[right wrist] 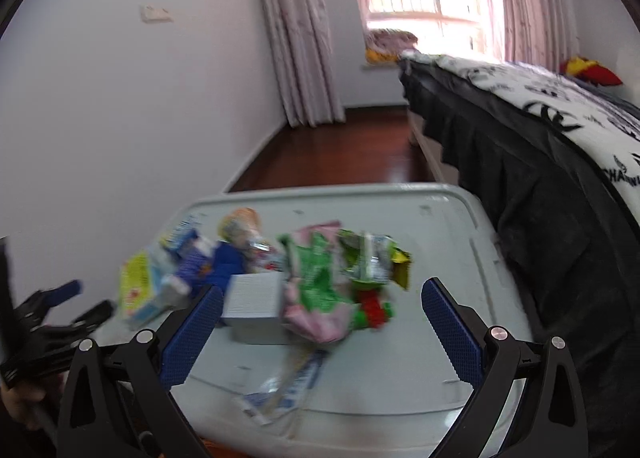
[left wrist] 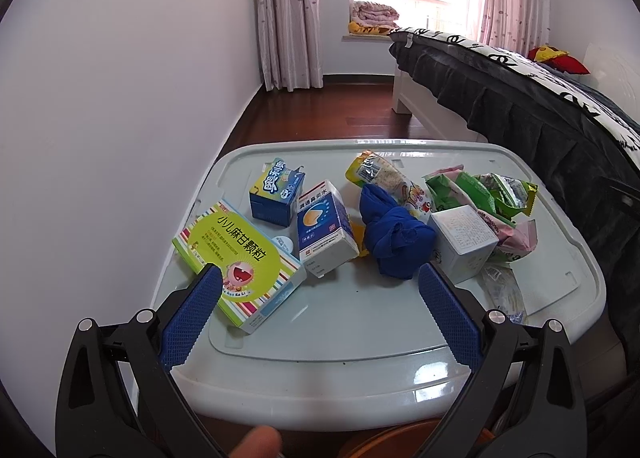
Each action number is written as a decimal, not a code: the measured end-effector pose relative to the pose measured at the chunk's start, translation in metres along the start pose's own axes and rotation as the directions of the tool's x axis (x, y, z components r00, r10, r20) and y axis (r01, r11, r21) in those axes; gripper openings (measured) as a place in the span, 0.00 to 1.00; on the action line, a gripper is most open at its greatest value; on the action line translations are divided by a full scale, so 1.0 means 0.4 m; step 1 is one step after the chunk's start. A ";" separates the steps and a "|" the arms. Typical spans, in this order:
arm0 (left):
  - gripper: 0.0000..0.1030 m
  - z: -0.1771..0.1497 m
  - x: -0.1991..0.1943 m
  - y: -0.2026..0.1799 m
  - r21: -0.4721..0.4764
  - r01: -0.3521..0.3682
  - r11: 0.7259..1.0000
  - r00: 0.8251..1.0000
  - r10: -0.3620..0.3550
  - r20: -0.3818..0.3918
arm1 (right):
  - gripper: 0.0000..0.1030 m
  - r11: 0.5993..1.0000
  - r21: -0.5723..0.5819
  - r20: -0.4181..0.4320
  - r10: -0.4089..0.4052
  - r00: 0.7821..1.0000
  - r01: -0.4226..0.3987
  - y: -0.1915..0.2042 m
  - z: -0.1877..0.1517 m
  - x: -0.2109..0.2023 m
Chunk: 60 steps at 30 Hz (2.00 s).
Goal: Collect trash
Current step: 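Grasp the green-and-yellow snack wrappers with the right gripper, then grasp the yellow-green medicine box with the left gripper while the right gripper holds the wrappers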
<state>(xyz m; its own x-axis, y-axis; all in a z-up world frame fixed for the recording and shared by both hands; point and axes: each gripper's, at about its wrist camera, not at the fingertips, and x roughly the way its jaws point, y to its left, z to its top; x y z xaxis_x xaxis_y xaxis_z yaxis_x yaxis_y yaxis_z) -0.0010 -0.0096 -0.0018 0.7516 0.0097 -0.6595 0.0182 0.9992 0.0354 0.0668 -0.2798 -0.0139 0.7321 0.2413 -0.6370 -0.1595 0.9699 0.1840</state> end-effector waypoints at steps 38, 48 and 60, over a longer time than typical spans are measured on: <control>0.93 -0.004 0.002 0.157 -0.184 -0.067 0.981 0.998 0.065 -0.017 | 0.22 0.978 -0.205 -0.243 -0.016 0.970 -0.035 -0.118 0.089 0.411; 0.93 0.012 0.076 0.240 -0.337 -0.135 0.932 0.988 0.099 -0.120 | 0.22 0.989 -0.110 0.014 0.099 0.995 -0.097 -0.100 0.194 0.170; 0.93 0.078 0.315 0.232 -0.436 -0.356 0.827 0.914 0.210 -0.348 | 0.22 0.963 -0.177 0.068 0.217 0.974 -0.203 -0.042 0.183 0.053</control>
<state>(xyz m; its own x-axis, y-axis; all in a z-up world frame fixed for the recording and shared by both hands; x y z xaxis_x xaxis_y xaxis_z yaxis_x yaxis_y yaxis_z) 0.1159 0.0831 -0.0580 0.4615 0.2317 -0.8563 -0.5399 0.8393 -0.0638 0.1335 -0.2933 0.0244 0.7235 0.4435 -0.5290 -0.4192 0.8911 0.1737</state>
